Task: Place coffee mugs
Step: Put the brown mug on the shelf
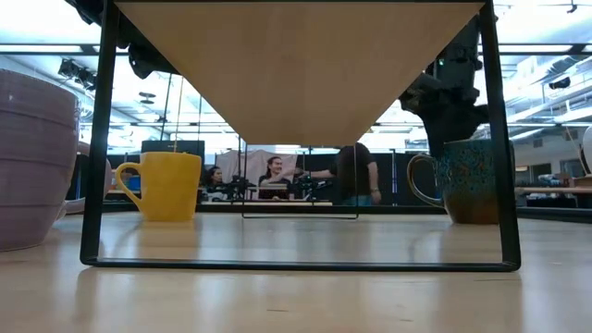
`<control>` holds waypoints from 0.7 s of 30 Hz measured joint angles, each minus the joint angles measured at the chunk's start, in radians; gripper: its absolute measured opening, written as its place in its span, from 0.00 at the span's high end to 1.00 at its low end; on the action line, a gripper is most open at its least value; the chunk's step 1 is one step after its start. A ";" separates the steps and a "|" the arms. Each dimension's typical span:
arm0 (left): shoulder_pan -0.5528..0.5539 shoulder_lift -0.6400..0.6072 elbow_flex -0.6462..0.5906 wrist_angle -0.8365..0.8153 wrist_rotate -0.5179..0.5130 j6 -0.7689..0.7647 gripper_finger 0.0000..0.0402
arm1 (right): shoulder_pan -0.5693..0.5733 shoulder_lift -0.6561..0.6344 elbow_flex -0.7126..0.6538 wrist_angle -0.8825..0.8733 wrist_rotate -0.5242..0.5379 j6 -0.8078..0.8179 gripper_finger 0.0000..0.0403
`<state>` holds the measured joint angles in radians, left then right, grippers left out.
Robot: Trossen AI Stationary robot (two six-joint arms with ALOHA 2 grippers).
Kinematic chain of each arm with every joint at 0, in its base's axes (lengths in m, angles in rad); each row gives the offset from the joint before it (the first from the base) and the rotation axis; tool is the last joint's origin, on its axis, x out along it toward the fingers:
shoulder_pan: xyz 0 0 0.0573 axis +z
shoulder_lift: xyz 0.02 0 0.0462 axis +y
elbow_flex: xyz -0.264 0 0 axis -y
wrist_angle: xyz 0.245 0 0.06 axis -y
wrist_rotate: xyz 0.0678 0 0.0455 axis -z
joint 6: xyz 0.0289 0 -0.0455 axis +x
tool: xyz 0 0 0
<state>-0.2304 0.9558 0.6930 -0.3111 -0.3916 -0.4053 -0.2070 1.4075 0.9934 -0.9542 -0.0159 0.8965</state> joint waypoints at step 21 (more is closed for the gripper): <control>0.000 0.000 0.000 0.000 0.000 0.000 0.60 | -0.001 0.000 -0.101 0.052 0.027 -0.063 0.78</control>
<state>-0.2305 0.9558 0.6930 -0.3111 -0.3916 -0.4054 -0.2077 1.4078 0.8928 -0.9019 0.0108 0.8331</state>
